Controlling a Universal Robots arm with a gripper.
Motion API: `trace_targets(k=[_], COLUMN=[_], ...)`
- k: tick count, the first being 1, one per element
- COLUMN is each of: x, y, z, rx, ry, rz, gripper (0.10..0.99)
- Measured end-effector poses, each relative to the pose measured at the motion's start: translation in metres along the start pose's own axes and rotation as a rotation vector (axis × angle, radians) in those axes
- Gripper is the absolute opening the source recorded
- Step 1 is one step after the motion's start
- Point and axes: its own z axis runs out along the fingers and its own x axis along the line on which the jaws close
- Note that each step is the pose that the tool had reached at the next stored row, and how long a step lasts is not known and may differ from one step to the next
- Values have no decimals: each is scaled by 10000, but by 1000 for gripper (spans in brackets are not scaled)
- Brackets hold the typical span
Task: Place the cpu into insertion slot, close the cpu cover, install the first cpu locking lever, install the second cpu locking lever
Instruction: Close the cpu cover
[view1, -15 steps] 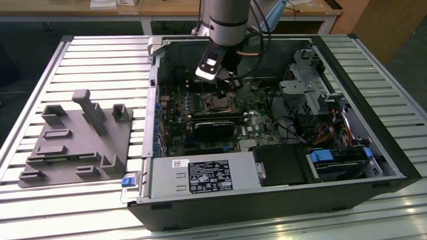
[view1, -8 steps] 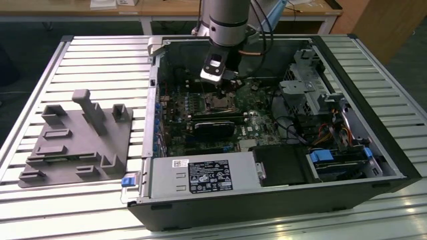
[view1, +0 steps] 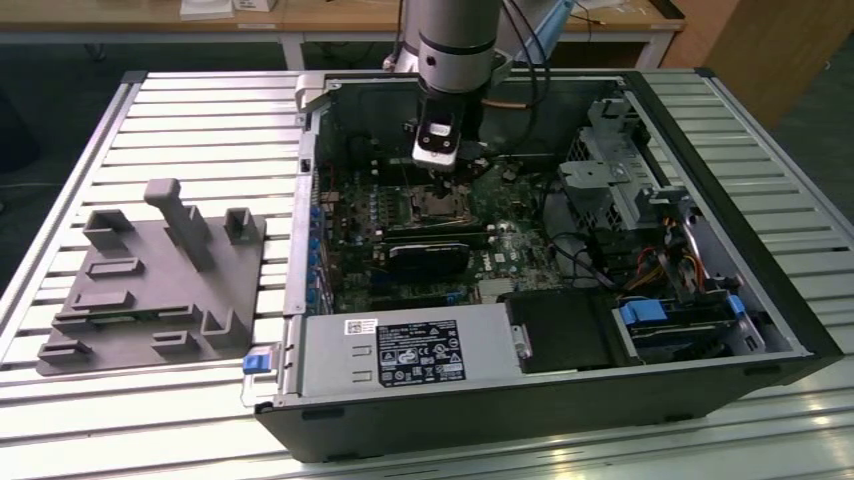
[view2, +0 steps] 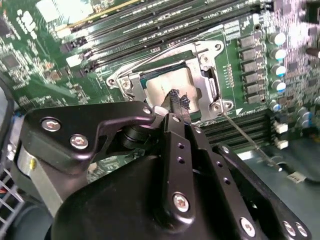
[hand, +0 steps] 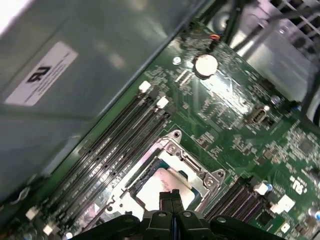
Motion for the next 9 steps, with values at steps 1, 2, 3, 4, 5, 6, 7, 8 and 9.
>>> trace_targets(k=[1,2,3,4,5,6,7,8,9], x=[0,0,0,0,0,0,0,0,0], y=[0,0,0,0,0,0,0,0,0], z=[1,2,3,4,5,6,7,8,9], rx=[-1,-1,0,-1,-1,-1,0,-1,-1], ry=[4,7,11,14,18,21,24,28,31], rz=[-196,-376,-556,-736,-916,-1094,-1276,-1465,-1646], gripper=[106,106,106,106,106,106,106,106,106])
